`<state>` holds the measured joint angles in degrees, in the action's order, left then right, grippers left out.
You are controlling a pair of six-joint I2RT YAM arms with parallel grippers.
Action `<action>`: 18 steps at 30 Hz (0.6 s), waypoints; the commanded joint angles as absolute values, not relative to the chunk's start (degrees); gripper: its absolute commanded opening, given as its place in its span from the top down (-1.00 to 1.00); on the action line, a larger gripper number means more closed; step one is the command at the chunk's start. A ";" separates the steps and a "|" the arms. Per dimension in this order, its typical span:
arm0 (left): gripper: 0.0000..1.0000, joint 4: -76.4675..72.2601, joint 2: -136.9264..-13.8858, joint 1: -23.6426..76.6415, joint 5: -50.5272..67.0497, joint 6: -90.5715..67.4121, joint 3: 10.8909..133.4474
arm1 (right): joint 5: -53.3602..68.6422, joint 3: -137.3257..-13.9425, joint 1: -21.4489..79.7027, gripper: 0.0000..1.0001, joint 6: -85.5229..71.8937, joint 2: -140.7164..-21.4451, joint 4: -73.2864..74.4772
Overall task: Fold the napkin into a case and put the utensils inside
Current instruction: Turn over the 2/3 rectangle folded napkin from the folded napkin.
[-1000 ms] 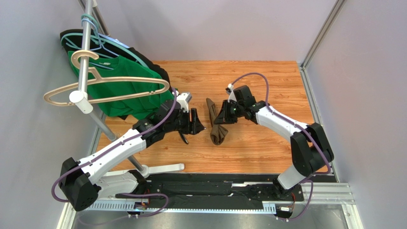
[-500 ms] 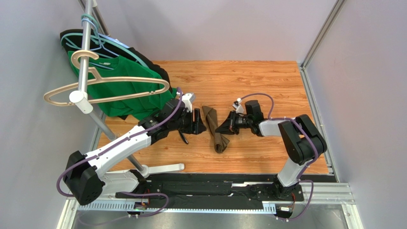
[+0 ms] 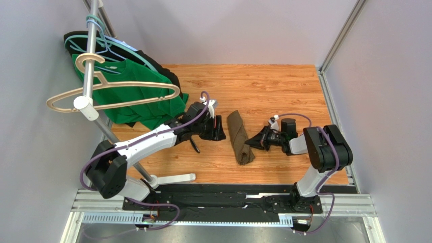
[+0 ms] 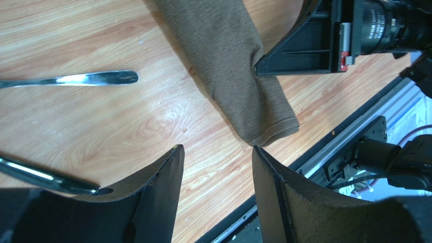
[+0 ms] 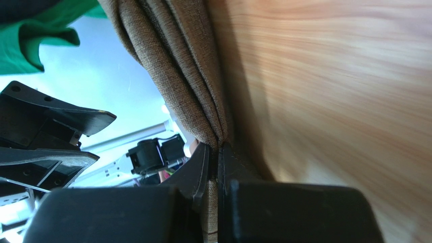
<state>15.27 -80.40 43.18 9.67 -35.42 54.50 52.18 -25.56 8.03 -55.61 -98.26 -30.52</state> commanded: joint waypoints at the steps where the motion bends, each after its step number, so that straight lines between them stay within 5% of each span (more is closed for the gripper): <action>1: -0.21 10.90 -84.80 43.94 11.42 -33.58 59.06 | 53.00 -24.43 5.54 0.71 -51.16 -95.28 -28.76; 3: -0.19 10.29 -88.06 44.03 12.13 -33.23 61.33 | 52.56 -24.52 4.66 0.51 -49.93 -93.79 -26.03; 7: -0.06 9.58 -93.94 44.30 13.80 -32.34 66.17 | 42.32 -30.91 3.96 0.02 -36.52 -84.22 2.97; 10: 0.01 10.19 -99.04 44.47 13.89 -31.56 70.74 | 33.62 -36.10 4.22 -0.12 -31.57 -75.96 17.51; 15: 0.20 11.16 -106.78 44.38 12.92 -30.41 78.20 | 32.42 -39.73 7.98 -0.08 -29.78 -70.84 24.26; 18: 0.26 10.90 -111.43 44.12 12.83 -30.50 82.16 | 35.59 -36.40 11.41 0.35 -33.83 -72.33 18.82</action>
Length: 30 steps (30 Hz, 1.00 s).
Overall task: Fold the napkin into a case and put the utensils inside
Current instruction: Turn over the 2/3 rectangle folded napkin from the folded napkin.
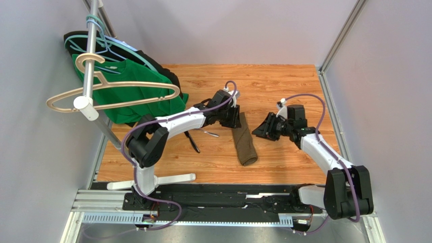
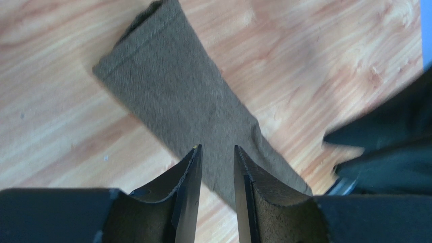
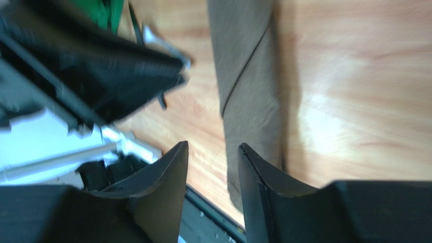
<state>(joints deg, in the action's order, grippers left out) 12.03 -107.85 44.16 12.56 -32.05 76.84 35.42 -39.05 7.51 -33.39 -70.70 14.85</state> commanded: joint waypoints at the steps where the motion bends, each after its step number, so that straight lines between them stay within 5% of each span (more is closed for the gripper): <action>1: 0.27 11.25 -112.84 44.03 12.83 -30.50 83.31 | 35.94 -35.52 12.12 0.40 -34.27 -72.68 16.46; 4: 0.30 12.22 -118.03 43.51 13.97 -31.11 86.65 | 35.07 -31.74 12.66 0.74 -34.28 -73.56 15.12; 10: 0.33 14.50 -125.06 42.54 13.62 -31.12 90.26 | 30.86 -24.96 12.66 0.78 -33.93 -72.86 14.23; 18: 0.33 16.52 -123.84 42.45 13.80 -28.48 92.64 | 29.71 -32.34 14.93 0.80 -32.51 -66.55 22.76; 30: 0.26 12.93 -124.46 42.28 13.72 -30.50 91.24 | 28.39 -23.12 15.99 0.82 -34.54 -75.76 9.23</action>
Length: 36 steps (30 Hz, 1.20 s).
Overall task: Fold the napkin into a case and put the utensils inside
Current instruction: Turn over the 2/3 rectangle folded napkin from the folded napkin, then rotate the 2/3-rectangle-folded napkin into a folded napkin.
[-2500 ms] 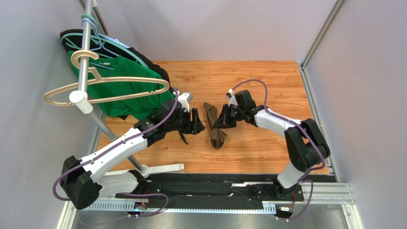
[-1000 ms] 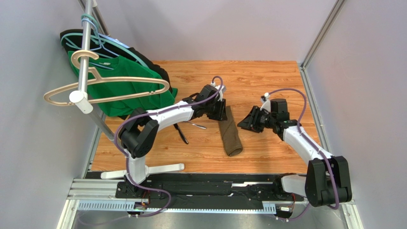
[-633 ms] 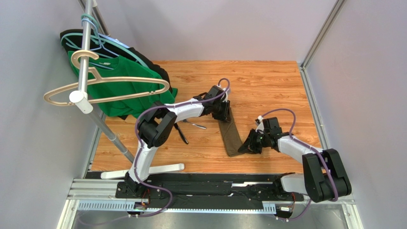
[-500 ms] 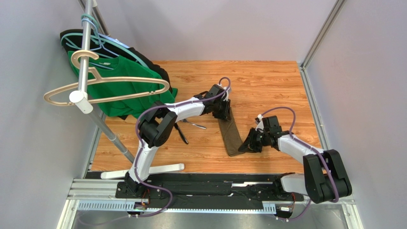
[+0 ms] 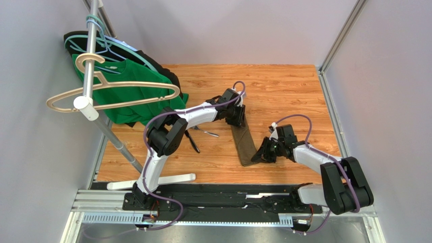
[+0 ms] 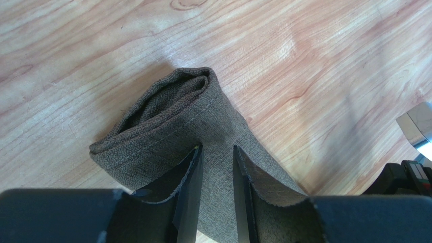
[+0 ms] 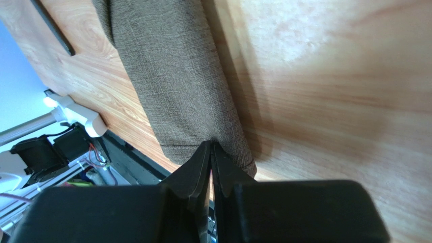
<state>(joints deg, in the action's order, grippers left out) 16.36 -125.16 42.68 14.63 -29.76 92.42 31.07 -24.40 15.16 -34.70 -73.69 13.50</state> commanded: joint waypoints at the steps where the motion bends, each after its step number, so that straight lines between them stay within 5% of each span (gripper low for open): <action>1: 0.27 12.75 -124.11 41.93 13.89 -30.67 91.23 | 27.17 -23.29 16.08 0.82 -34.63 -75.85 9.75; 8: 0.37 10.81 -117.34 41.57 12.31 -30.85 88.68 | 25.57 -23.64 16.00 0.82 -34.01 -71.19 13.89; 15: 0.78 11.34 -121.11 39.82 14.24 -32.08 92.90 | 25.84 -23.82 16.00 0.83 -33.92 -72.15 13.54; 36: 0.99 15.02 -139.12 37.00 23.18 -34.02 109.68 | 27.33 -22.41 18.63 0.89 -38.31 -71.28 10.91</action>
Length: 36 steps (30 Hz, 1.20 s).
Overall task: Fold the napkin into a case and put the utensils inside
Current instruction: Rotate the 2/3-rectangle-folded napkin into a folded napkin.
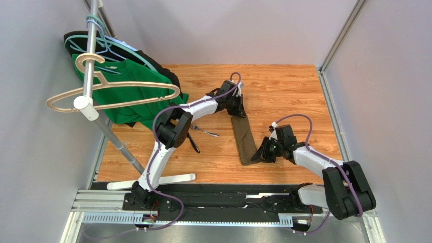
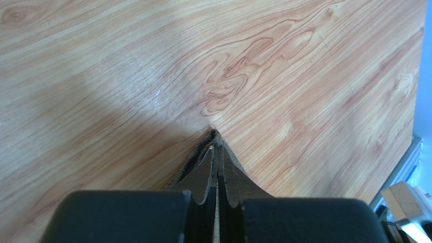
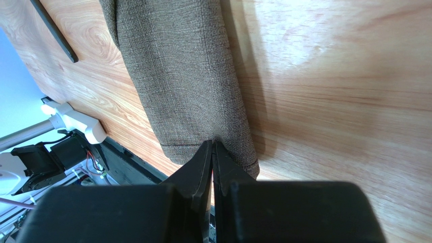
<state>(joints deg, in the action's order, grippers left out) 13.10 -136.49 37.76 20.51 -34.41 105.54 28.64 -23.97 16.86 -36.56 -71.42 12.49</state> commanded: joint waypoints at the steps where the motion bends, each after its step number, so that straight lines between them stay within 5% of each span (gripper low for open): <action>1: 0.99 15.20 -139.91 37.00 24.42 -33.93 111.51 | 27.33 -22.33 19.15 0.89 -39.45 -71.54 10.12; 10: 0.93 12.38 -140.80 37.00 29.00 -34.81 112.13 | 27.42 -20.57 22.24 0.90 -46.84 -71.89 3.00; 14: 0.38 19.58 -137.31 37.09 26.46 -29.54 117.76 | 31.46 -20.56 22.68 0.89 -49.31 -75.23 -3.60; 17: 0.14 21.88 -130.47 37.00 24.53 -27.51 116.64 | 32.61 -23.98 22.59 0.87 -46.42 -75.85 -0.29; 19: -0.34 22.58 -127.19 37.09 23.73 -27.25 114.45 | 31.12 -26.88 22.50 0.84 -43.43 -75.06 3.68; 22: -0.40 23.12 -121.30 37.18 23.73 -27.60 109.80 | 29.27 -31.01 22.33 0.78 -39.74 -73.48 9.92; 24: -0.32 22.94 -117.35 37.53 23.91 -28.12 106.63 | 29.27 -32.69 21.62 0.72 -37.63 -73.39 13.08; 34: 0.91 12.67 -99.50 45.78 21.89 -33.22 74.11 | 29.35 -51.83 10.90 0.55 -28.66 -84.42 22.06; 36: 0.99 11.17 -98.44 47.71 21.01 -34.44 70.86 | 30.93 -57.46 10.81 0.56 -28.57 -88.22 22.32</action>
<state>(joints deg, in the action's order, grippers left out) 15.86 -100.82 43.99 21.93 -31.24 76.75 29.45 -48.36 10.72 -32.49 -82.02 20.10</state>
